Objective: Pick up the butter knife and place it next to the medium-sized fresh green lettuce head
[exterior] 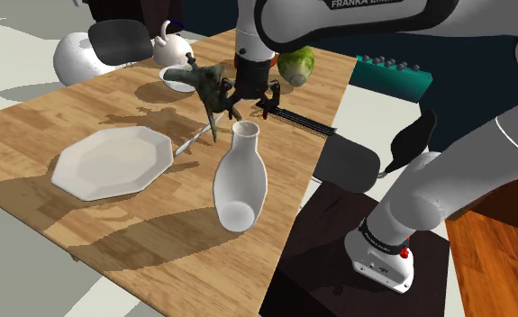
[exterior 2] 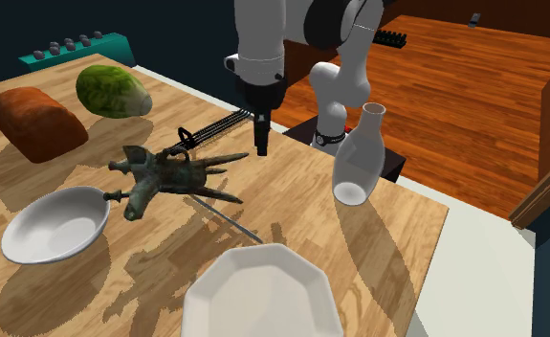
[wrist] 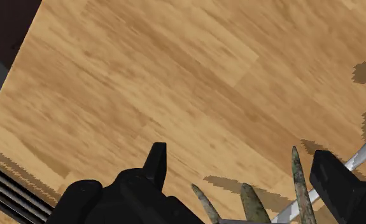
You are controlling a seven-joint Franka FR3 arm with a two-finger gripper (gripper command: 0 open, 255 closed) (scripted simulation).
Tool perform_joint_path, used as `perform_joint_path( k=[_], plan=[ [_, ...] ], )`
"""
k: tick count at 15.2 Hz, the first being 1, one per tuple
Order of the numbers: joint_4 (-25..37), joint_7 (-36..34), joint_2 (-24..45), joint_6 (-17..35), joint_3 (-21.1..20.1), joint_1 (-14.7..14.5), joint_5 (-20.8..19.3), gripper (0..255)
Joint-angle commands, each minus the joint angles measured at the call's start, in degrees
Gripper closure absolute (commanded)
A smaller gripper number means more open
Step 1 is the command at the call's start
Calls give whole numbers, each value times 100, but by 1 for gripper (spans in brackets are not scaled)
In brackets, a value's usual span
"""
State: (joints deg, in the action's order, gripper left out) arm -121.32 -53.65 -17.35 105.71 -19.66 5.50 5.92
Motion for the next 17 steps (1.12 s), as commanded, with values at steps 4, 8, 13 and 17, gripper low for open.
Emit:
perform_joint_path(
  k=[4, 8, 13, 17],
  plan=[
    [856, -1753, 1210, 268, -401, 140, -258, 0],
    [1684, -3030, 2211, 348, -489, 113, -592, 0],
    [2673, -4223, 3240, 316, -364, -56, -903, 0],
    [2442, -4241, 3300, 603, -352, -68, -931, 0]
  ],
)
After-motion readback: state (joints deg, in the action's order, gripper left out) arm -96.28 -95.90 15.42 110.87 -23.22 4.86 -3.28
